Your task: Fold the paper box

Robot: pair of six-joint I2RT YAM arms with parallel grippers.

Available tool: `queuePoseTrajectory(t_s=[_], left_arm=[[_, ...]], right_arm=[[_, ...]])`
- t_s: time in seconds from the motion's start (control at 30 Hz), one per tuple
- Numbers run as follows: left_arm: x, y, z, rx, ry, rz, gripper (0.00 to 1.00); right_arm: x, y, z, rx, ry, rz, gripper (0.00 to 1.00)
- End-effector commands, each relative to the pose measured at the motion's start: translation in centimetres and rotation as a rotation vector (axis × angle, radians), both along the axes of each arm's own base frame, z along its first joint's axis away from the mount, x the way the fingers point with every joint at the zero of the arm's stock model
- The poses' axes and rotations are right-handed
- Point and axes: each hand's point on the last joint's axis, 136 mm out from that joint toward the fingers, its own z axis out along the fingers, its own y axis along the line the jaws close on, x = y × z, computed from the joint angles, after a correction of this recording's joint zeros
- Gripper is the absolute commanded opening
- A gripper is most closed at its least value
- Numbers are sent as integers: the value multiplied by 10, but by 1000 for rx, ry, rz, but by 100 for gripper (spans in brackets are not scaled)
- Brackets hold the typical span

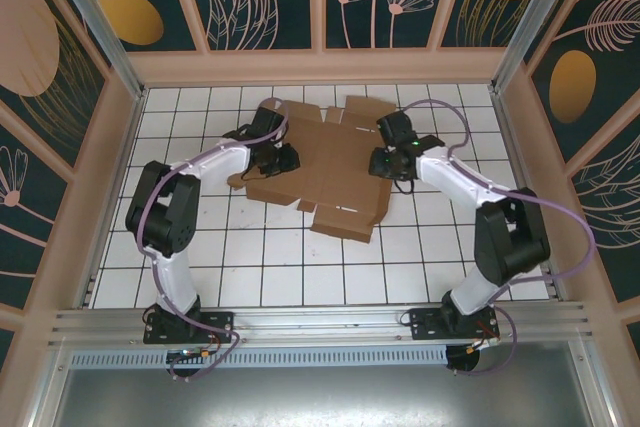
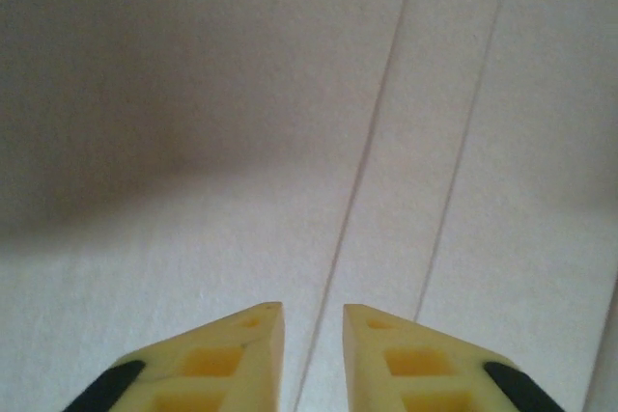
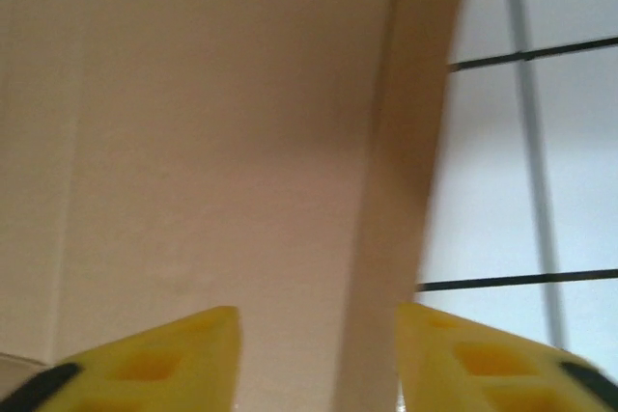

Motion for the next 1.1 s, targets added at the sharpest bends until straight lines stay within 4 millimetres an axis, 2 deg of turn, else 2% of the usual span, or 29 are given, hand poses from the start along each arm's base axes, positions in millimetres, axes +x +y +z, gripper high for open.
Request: queuePoseTrajectory(t_s=[0.0,0.1,0.2,0.33,0.5,0.57,0.67,0.83,0.97,1.07], left_arm=[[10,20,-14,89,27,25,14],[16,30,-24,166,25,21,1],[12,38,-41,235,66,6,0],[-6,48,-56,269,113,0,0],[-37,49,-70,273,163,-19,0],[-51,42,-71,268,169,-42,0],[-73,28,-70,243,174,-76,0],[-109,-3,-71,129,204,-125,0],[-119,-34,-66,27,211,-172,0],[-114,-62,-58,-34,203,-213,0]], right_arm=[[-6,43,-4,38,22,105,25],[-16,60,-26,46,78,148,0],[-18,59,-50,31,130,125,0],[-16,60,-75,-3,181,106,0],[3,46,-91,-45,191,22,0],[10,49,-97,-47,201,14,0],[33,41,-106,-43,222,-26,0],[68,55,-109,-28,202,-11,0],[85,83,-109,62,199,38,4],[97,111,-102,142,182,101,9]])
